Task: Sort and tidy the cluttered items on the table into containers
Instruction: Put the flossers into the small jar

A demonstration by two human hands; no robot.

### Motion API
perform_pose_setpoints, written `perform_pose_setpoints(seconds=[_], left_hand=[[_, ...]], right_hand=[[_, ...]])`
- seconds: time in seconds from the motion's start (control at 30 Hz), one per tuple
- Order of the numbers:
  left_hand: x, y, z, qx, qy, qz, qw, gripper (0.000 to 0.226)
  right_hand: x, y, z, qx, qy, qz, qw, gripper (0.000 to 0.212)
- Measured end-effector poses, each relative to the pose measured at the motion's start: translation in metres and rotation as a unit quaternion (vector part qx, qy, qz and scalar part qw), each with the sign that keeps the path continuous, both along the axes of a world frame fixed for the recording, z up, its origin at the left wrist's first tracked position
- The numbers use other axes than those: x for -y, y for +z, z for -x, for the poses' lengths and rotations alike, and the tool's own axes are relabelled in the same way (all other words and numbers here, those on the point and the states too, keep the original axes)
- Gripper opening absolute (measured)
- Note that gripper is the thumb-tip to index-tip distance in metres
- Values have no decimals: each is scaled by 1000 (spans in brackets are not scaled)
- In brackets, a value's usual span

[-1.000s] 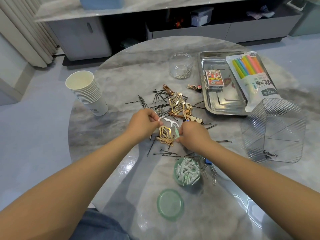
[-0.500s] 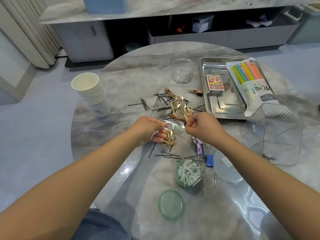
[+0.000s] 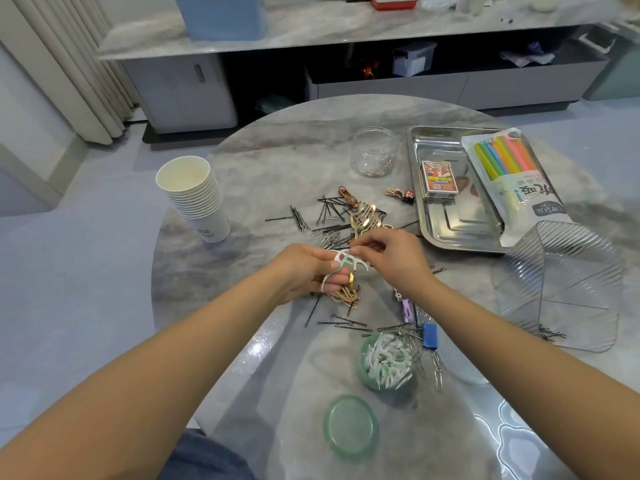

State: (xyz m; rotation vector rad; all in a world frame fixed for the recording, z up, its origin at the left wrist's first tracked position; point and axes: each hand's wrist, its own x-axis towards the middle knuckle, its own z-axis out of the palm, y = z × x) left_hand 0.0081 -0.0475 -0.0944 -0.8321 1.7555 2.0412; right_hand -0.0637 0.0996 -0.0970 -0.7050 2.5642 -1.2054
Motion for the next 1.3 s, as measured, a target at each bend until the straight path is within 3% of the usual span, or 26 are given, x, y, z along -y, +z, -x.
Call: perform_pose_setpoints(seconds=[0.17, 0.4, 0.57, 0.63, 0.73, 0.8, 0.9, 1.0, 1.2, 1.3], left_hand=[[3, -9, 6, 15, 85, 72, 994, 26], [3, -9, 6, -28, 121, 94, 988, 22], [2, -5, 5, -43, 138, 121, 982, 21], [2, -5, 5, -41, 115, 119, 985, 22], [-6, -6, 2, -28, 39, 119, 992, 24], [-16, -2, -2, -19, -23, 94, 995, 23], [-33, 4, -9, -10, -73, 9, 997, 23], [-43, 5, -14, -24, -103, 23, 994, 26], [-56, 21, -24, -38, -85, -35, 995, 17], [-64, 30, -29, -66, -88, -2, 994, 18]], right_hand=[[12, -20, 12, -60, 17, -260, 963, 20], [20, -23, 16, -14, 14, -322, 947, 21], [-2, -3, 8, 0, -42, -203, 978, 11], [-14, 9, 3, 4, 2, -172, 985, 15], [-32, 19, -11, -17, 98, -206, 974, 24], [-43, 20, -17, -35, 109, -194, 974, 27], [-54, 20, -25, 27, 30, -100, 994, 23], [-62, 20, -34, 121, -59, 21, 991, 23], [-70, 27, -49, 159, -100, 100, 977, 16], [-76, 36, -53, 186, -105, 153, 965, 14]])
